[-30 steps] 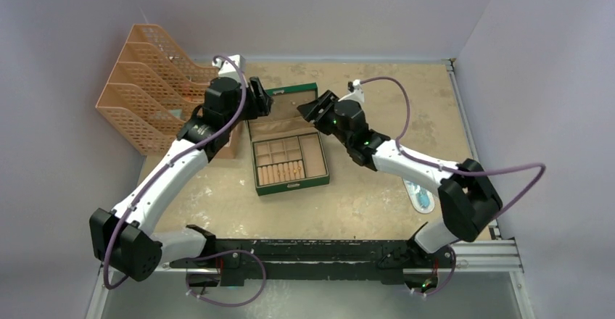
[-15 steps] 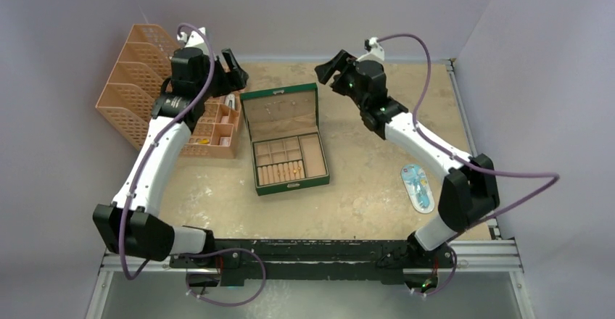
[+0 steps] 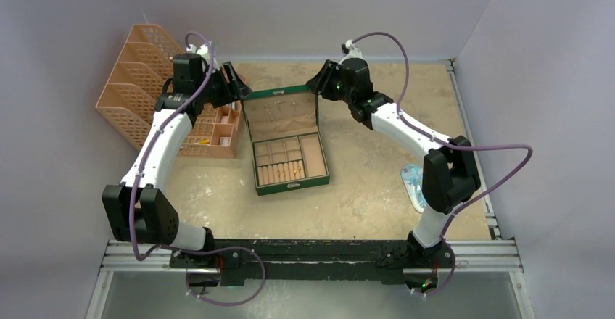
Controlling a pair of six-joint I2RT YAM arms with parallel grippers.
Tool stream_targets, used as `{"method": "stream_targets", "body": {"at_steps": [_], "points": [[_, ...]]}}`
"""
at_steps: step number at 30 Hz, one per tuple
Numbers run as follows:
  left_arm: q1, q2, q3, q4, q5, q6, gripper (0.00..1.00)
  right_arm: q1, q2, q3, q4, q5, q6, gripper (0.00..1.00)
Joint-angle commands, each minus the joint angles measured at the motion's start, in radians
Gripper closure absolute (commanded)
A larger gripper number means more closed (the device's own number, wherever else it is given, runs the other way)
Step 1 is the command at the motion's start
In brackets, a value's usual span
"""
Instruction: Organize the mixed jewelry
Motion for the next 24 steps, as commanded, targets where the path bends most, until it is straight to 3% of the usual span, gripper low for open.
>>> {"method": "stream_targets", "body": {"at_steps": [1,10,24], "points": [[0.006,-0.024,-0.033,0.023,0.067,0.013,0.43,0.004,-0.059,-0.042,-0.024,-0.093,-0.052,0.54],[0.006,-0.119,-0.101,-0.033,0.084,0.019,0.45,0.005,-0.148,-0.193,-0.016,-0.154,-0.096,0.53],[0.005,-0.429,-0.237,-0.168,0.087,-0.052,0.46,0.005,-0.317,-0.426,-0.056,-0.182,-0.070,0.57]]}}
